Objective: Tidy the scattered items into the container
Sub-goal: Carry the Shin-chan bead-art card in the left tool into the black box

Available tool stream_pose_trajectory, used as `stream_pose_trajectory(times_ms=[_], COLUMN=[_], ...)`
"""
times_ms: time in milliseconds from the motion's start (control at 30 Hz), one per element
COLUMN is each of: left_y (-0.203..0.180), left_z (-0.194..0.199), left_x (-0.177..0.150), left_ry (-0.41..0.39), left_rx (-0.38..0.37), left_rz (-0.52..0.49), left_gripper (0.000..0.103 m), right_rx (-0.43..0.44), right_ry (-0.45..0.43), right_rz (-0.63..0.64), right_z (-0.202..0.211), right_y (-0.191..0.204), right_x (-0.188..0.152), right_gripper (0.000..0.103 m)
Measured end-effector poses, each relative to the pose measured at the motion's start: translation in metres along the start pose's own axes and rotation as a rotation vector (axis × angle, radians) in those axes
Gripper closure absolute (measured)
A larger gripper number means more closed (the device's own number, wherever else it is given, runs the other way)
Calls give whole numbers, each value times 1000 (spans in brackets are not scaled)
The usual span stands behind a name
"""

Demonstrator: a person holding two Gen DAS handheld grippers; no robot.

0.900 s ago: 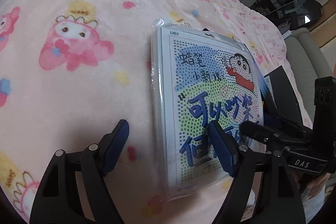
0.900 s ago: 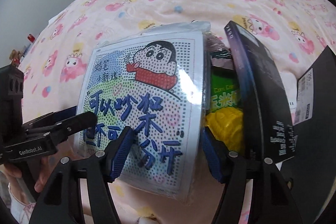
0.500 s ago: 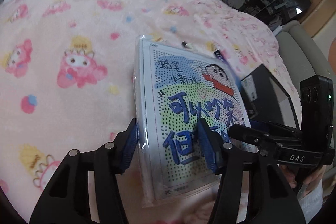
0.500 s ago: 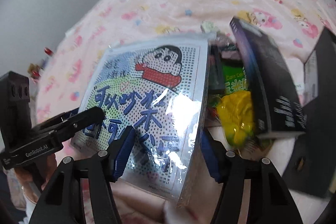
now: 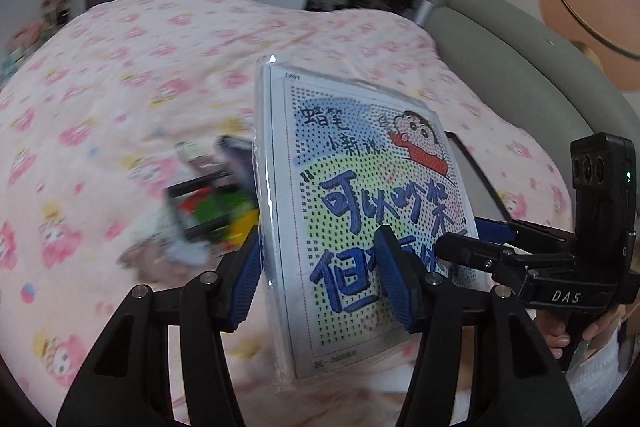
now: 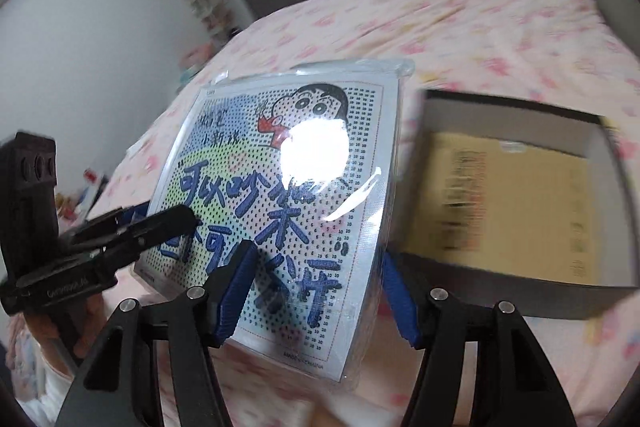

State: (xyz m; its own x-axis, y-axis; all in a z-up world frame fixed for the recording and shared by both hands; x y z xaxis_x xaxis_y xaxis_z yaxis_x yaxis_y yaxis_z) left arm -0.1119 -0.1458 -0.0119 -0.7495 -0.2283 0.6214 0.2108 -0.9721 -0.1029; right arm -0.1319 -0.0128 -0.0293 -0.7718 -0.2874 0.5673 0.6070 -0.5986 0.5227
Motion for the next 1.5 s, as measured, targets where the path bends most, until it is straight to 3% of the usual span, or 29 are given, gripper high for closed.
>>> stream_pose_trajectory(times_ms=[167,300,500,633,1033,1267,1500], left_y=[-89,-139,-171,-174,-176,-170,-161], left_z=[-41,-93,-163,-184,-204,-197,-192], left_x=[42,55,46,31,-6,-12,-4], left_ry=[2,97,244,312,437,417,394], left_rx=[-66,-82,-119,-144,-129,-74,-11], left_rz=[-98,-138,-147,-131,-160,-168,-138], left_gripper=[48,46,45,45,44,44,44], right_rx=[-91,-160,-162,-171,-384,-484,-410], right_ry=[-55,-57,-41,-15,77,96,-45], right_rz=[-85,-107,-217,-239,-76,-1,-43], right_z=[50,65,49,46,17,5,44], right_y=[-81,-145,-220,-252,-262,-260,-248], right_x=[13,27,28,16,13,15,20], right_gripper=[44,44,44,44,44,43,43])
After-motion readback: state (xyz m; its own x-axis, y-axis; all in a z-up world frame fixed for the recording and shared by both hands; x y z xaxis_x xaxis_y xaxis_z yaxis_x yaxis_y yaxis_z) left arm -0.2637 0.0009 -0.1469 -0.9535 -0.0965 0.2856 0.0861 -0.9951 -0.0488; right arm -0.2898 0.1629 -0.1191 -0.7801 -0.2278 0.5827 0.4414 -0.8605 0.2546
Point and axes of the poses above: each gripper's, at about its wrist camera, not at the fingertips, and z roughly against the way its jaws point, y to its left, x to its top, the point moved 9 cm from there along -z, roughly the way its jaws point, and after that the axes turned 15 degrees about x, right-handed, at the moved point
